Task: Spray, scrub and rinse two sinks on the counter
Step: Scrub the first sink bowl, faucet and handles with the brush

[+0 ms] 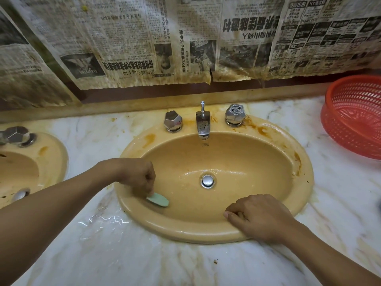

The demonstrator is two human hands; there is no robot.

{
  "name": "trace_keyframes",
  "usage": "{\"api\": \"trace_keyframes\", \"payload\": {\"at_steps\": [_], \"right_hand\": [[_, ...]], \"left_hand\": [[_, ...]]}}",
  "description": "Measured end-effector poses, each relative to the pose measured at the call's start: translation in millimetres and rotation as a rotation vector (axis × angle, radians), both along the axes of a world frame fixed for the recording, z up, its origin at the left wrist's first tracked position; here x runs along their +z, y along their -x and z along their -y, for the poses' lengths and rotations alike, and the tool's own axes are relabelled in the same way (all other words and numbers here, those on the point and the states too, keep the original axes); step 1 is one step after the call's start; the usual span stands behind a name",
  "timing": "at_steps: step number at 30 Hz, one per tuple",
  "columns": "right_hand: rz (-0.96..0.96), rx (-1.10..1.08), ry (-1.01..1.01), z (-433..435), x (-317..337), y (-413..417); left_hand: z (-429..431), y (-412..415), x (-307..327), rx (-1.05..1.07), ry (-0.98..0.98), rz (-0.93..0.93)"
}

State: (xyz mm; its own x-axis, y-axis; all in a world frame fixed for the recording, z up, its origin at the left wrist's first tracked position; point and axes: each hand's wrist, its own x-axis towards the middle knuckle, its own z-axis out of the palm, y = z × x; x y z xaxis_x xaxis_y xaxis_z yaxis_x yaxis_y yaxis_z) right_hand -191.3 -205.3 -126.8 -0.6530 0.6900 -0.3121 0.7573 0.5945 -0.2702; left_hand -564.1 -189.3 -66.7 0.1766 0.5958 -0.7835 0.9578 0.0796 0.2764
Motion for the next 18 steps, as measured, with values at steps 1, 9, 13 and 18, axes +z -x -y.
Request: {"api": "trace_keyframes", "payload": {"at_steps": [1, 9, 13, 18], "right_hand": [[0.002, 0.000, 0.002, 0, 0, 0], [0.008, 0.018, 0.014, 0, 4, 1], [0.013, 0.020, 0.023, 0, 5, 1], [0.034, 0.008, 0.025, 0, 5, 0]], "left_hand": [[-1, -3, -2, -0.006, -0.003, -0.013], [-6, -30, -26, -0.054, -0.066, -0.062], [-2, -62, -52, -0.052, -0.103, 0.059], [0, -64, -75, -0.121, -0.459, -0.164]]}}
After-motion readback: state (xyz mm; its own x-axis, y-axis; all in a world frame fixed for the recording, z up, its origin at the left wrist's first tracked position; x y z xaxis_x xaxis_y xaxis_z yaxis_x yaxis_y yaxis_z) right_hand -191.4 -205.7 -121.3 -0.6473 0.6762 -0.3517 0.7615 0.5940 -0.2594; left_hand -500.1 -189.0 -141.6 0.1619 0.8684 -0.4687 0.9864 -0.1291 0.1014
